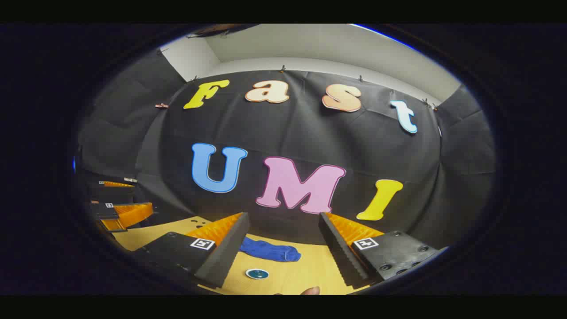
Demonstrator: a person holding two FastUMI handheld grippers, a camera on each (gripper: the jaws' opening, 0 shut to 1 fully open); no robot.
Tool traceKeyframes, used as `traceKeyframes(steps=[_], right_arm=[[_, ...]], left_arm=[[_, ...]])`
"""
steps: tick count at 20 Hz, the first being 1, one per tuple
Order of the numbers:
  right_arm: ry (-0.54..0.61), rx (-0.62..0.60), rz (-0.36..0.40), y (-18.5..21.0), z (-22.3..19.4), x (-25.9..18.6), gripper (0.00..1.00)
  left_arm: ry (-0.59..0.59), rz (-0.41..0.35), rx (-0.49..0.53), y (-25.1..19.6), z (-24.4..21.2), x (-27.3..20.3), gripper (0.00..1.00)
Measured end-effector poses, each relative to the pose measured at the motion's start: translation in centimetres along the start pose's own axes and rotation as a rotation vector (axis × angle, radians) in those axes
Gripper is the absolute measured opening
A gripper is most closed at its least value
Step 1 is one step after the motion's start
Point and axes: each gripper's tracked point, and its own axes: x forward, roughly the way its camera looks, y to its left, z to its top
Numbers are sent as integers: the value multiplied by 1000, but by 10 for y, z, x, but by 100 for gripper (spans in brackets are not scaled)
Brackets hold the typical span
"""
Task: Open the teacup lid with one hand, grasp the water bottle and pour water into the teacup with the other hand; after pouring, place the water bottle on the coaster and then close the teacup lid.
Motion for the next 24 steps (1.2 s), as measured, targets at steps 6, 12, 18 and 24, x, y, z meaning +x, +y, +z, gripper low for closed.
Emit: traceKeyframes(steps=[6,12,18,24], right_arm=[[2,-1,-2,-3,-1,2,97],[2,0,7,-2,-1,4,97],[12,-12,21,3,-9,5,97],[74,13,53,16,-78,16,97]], left_arm=[[5,0,5,-2,-2,0,96],[7,3,2,-4,-2,-1,96],[18,0,-4,-6,-7,-3,96],[61,3,7,-7,-63,12,96]])
